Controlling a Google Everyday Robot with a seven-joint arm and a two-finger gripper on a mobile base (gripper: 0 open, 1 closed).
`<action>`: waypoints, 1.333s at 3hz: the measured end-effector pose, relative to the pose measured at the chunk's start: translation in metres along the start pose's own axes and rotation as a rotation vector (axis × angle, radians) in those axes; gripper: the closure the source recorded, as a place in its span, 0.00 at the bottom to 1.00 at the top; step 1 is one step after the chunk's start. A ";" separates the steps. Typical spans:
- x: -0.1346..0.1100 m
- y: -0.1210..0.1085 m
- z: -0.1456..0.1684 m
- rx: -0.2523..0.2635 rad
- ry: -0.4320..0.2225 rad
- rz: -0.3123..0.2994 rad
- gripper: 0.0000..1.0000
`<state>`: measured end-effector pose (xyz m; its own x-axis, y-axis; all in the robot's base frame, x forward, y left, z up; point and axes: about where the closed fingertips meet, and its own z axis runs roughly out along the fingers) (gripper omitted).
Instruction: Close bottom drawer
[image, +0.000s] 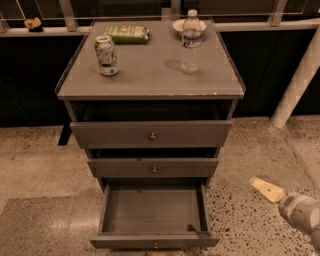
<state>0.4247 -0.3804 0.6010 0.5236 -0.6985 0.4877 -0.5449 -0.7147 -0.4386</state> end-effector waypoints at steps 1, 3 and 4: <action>-0.003 -0.009 -0.004 0.002 -0.016 -0.084 0.00; -0.001 -0.018 0.005 0.043 -0.019 -0.149 0.00; 0.012 -0.057 0.046 0.123 -0.020 -0.229 0.00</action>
Offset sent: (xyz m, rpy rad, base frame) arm 0.0014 0.0101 0.0049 -0.0479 0.0145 0.0757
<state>0.4921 -0.3499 0.5973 0.6373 -0.5180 0.5705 -0.3278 -0.8522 -0.4077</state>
